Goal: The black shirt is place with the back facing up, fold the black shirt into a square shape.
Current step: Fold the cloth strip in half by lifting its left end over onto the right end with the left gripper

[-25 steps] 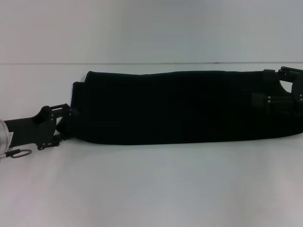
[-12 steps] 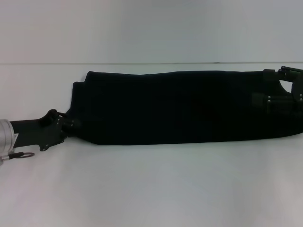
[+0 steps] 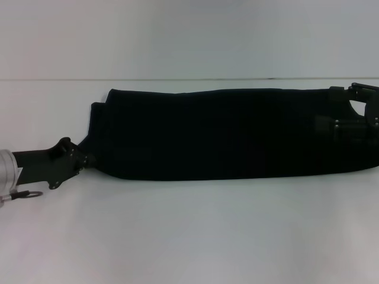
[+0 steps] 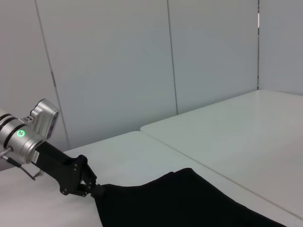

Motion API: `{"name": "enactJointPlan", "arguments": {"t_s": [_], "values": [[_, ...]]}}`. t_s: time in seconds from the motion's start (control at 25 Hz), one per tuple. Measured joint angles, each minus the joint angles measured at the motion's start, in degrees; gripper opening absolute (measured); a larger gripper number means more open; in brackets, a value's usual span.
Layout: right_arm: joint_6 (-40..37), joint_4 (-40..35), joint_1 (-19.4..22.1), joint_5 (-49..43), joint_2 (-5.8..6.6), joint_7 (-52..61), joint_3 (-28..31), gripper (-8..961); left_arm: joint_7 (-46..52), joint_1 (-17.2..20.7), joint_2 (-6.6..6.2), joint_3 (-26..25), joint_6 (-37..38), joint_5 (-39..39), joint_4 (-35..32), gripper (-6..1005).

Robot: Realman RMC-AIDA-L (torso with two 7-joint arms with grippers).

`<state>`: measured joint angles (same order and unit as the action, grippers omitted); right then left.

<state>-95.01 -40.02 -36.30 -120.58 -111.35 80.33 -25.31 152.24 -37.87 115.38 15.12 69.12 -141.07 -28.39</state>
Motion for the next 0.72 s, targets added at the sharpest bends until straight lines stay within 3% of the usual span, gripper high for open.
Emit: {"name": "enactJointPlan", "arguments": {"t_s": [0.24, 0.44, 0.72], "values": [[1.7, 0.6, 0.0, 0.1, -0.46, 0.0, 0.1, 915, -4.9, 0.7, 0.13, -0.7, 1.4, 0.9, 0.0, 16], [3.5, 0.6, 0.4, 2.6, -1.93, 0.6, 0.3, 914, -16.8, 2.6, 0.2, -3.3, 6.9, 5.1, -1.3, 28], [7.1, 0.7, 1.0, 7.9, -4.18, 2.9, 0.6, 915, -23.9, 5.5, -0.11, -3.7, 8.2, 5.6, -6.9, 44]]}}
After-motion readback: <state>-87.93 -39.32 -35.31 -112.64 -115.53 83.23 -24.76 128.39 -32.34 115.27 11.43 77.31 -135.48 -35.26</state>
